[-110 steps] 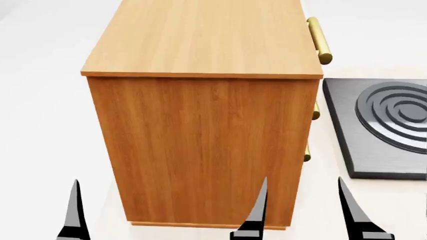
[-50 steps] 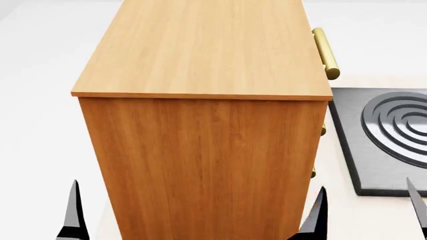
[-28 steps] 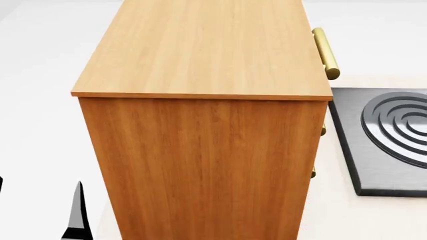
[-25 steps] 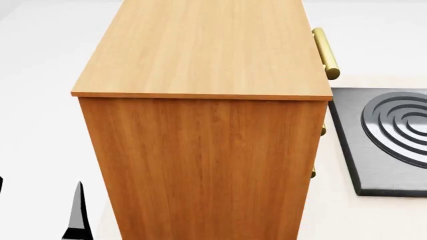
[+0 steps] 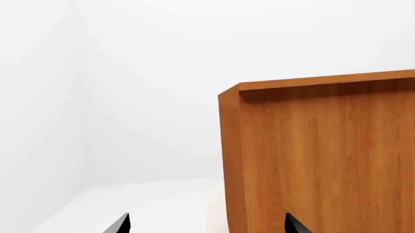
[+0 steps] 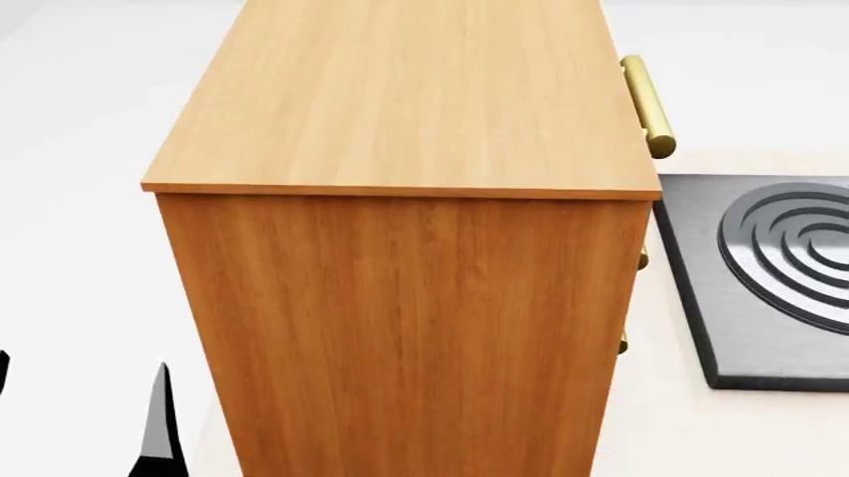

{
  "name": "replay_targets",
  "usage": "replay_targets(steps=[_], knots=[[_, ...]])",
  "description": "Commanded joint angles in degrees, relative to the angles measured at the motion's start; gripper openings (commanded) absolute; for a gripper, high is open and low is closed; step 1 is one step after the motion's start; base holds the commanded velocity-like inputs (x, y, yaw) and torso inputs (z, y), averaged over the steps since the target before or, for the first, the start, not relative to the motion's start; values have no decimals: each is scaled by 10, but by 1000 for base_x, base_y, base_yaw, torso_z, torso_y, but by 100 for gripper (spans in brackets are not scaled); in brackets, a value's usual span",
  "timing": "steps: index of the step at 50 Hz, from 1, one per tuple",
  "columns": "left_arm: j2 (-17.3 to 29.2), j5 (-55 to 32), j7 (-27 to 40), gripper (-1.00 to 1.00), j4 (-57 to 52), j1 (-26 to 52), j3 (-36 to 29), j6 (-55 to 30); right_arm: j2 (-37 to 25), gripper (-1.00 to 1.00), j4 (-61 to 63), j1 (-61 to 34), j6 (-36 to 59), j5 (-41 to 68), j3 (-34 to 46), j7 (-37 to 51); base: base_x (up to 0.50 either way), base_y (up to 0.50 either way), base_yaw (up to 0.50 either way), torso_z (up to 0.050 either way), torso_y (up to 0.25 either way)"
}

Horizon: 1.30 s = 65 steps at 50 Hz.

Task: Put the bowl on the top of the cabinet.

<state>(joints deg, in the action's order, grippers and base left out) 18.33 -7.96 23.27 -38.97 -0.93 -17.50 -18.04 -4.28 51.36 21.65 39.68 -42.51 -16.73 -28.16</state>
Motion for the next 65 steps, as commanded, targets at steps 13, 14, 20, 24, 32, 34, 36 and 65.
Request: replay_targets(steps=[13, 14, 20, 24, 32, 34, 36, 65], knots=[[3, 0, 5, 100, -2, 2, -6, -2, -13, 100, -50, 5, -1, 58, -28, 34, 0, 0, 0, 0, 0], [3, 0, 6, 100, -3, 2, -6, -2, -14, 100, -47, 6, 2, 58, -28, 32, 0, 0, 0, 0, 0], [5, 2, 8, 100, -4, 1, -9, -3, -19, 100, -48, 4, 5, 64, -32, 33, 0, 0, 0, 0, 0], [6, 0, 8, 100, -7, -1, -8, -2, -19, 100, -56, 9, -4, 73, -36, 43, 0, 0, 0, 0, 0], [6, 1, 10, 100, -7, 2, -12, -4, -25, 100, -61, 8, -4, 81, -40, 49, 0, 0, 0, 0, 0], [7, 2, 10, 100, -6, 0, -13, 0, -25, 100, -65, 7, -6, 86, -42, 51, 0, 0, 0, 0, 0], [7, 0, 11, 100, -10, 1, -12, -4, -25, 100, -67, 9, -9, 88, -43, 55, 0, 0, 0, 0, 0], [12, -3, 19, 100, -22, 0, -15, -9, -39, 100, -81, -3, -8, 110, -54, 73, 0, 0, 0, 0, 0]])
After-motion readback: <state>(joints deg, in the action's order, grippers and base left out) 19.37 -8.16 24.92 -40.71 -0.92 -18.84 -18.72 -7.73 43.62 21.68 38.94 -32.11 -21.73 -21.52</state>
